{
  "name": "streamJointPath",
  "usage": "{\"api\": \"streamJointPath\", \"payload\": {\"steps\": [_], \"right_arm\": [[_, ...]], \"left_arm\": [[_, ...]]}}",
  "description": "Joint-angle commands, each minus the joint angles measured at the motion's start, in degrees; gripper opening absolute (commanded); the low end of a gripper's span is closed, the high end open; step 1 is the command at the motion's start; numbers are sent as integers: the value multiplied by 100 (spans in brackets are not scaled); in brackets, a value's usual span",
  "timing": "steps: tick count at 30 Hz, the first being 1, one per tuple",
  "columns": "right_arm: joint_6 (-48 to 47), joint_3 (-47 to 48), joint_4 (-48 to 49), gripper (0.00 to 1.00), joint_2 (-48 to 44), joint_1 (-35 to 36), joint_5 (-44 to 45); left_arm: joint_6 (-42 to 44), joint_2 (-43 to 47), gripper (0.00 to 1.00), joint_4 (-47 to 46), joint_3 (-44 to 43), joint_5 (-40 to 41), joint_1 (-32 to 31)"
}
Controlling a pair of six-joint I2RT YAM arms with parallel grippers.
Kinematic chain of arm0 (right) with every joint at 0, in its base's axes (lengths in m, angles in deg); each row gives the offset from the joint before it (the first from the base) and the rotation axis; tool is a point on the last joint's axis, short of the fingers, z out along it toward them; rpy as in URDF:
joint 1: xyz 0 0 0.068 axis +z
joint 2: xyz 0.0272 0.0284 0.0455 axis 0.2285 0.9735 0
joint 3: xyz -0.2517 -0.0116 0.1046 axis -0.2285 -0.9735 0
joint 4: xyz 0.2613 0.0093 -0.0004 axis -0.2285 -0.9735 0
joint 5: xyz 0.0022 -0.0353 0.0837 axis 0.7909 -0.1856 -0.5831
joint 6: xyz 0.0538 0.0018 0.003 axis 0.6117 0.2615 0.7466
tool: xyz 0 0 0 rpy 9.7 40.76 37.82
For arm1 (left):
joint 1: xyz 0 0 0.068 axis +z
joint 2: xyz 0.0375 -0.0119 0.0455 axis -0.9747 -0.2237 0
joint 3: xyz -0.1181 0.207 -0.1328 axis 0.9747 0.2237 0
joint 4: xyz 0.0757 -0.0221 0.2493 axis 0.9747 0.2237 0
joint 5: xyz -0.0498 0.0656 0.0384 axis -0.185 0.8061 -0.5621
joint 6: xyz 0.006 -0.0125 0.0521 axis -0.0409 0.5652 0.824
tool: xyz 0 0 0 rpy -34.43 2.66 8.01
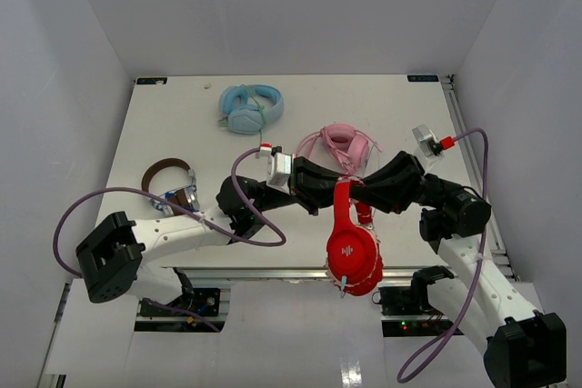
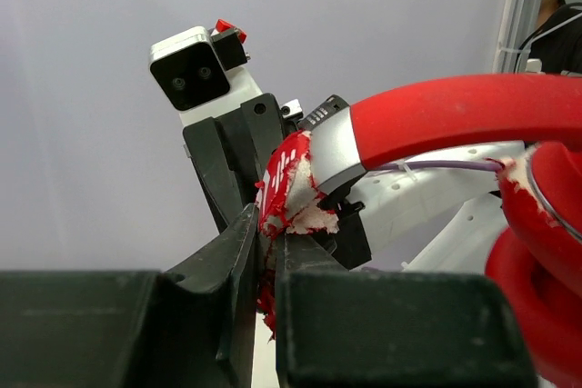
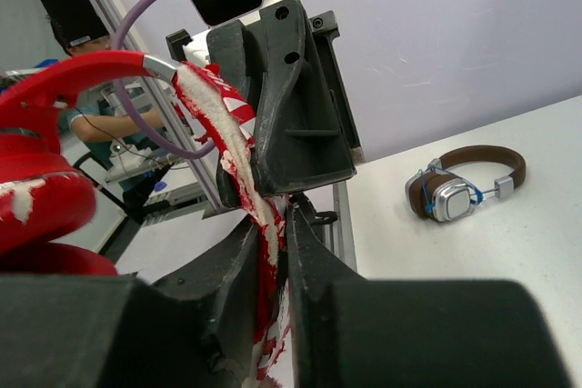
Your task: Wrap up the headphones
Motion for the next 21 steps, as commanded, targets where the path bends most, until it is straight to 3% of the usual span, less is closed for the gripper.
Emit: {"api": "streamJointPath", "payload": {"steps": [1, 4, 10, 14, 21], "right_arm": [[-631, 206, -1088, 47, -54, 43, 242], [-1105, 307, -1823, 66, -173, 47, 295], [-1890, 476, -3127, 84, -246, 65, 291], [-2353, 464, -3682, 85, -311, 86, 350], [-2681, 337, -3737, 80, -221, 131, 357]], "left_arm": [[286, 505, 0, 495, 214, 42, -122], [613, 822, 0, 870, 363, 426, -122], [1013, 1160, 0, 1516, 498, 1040, -116], [1050, 1300, 0, 1595, 618, 1417, -122], [947, 1296, 0, 1720, 698, 1885, -122]]}}
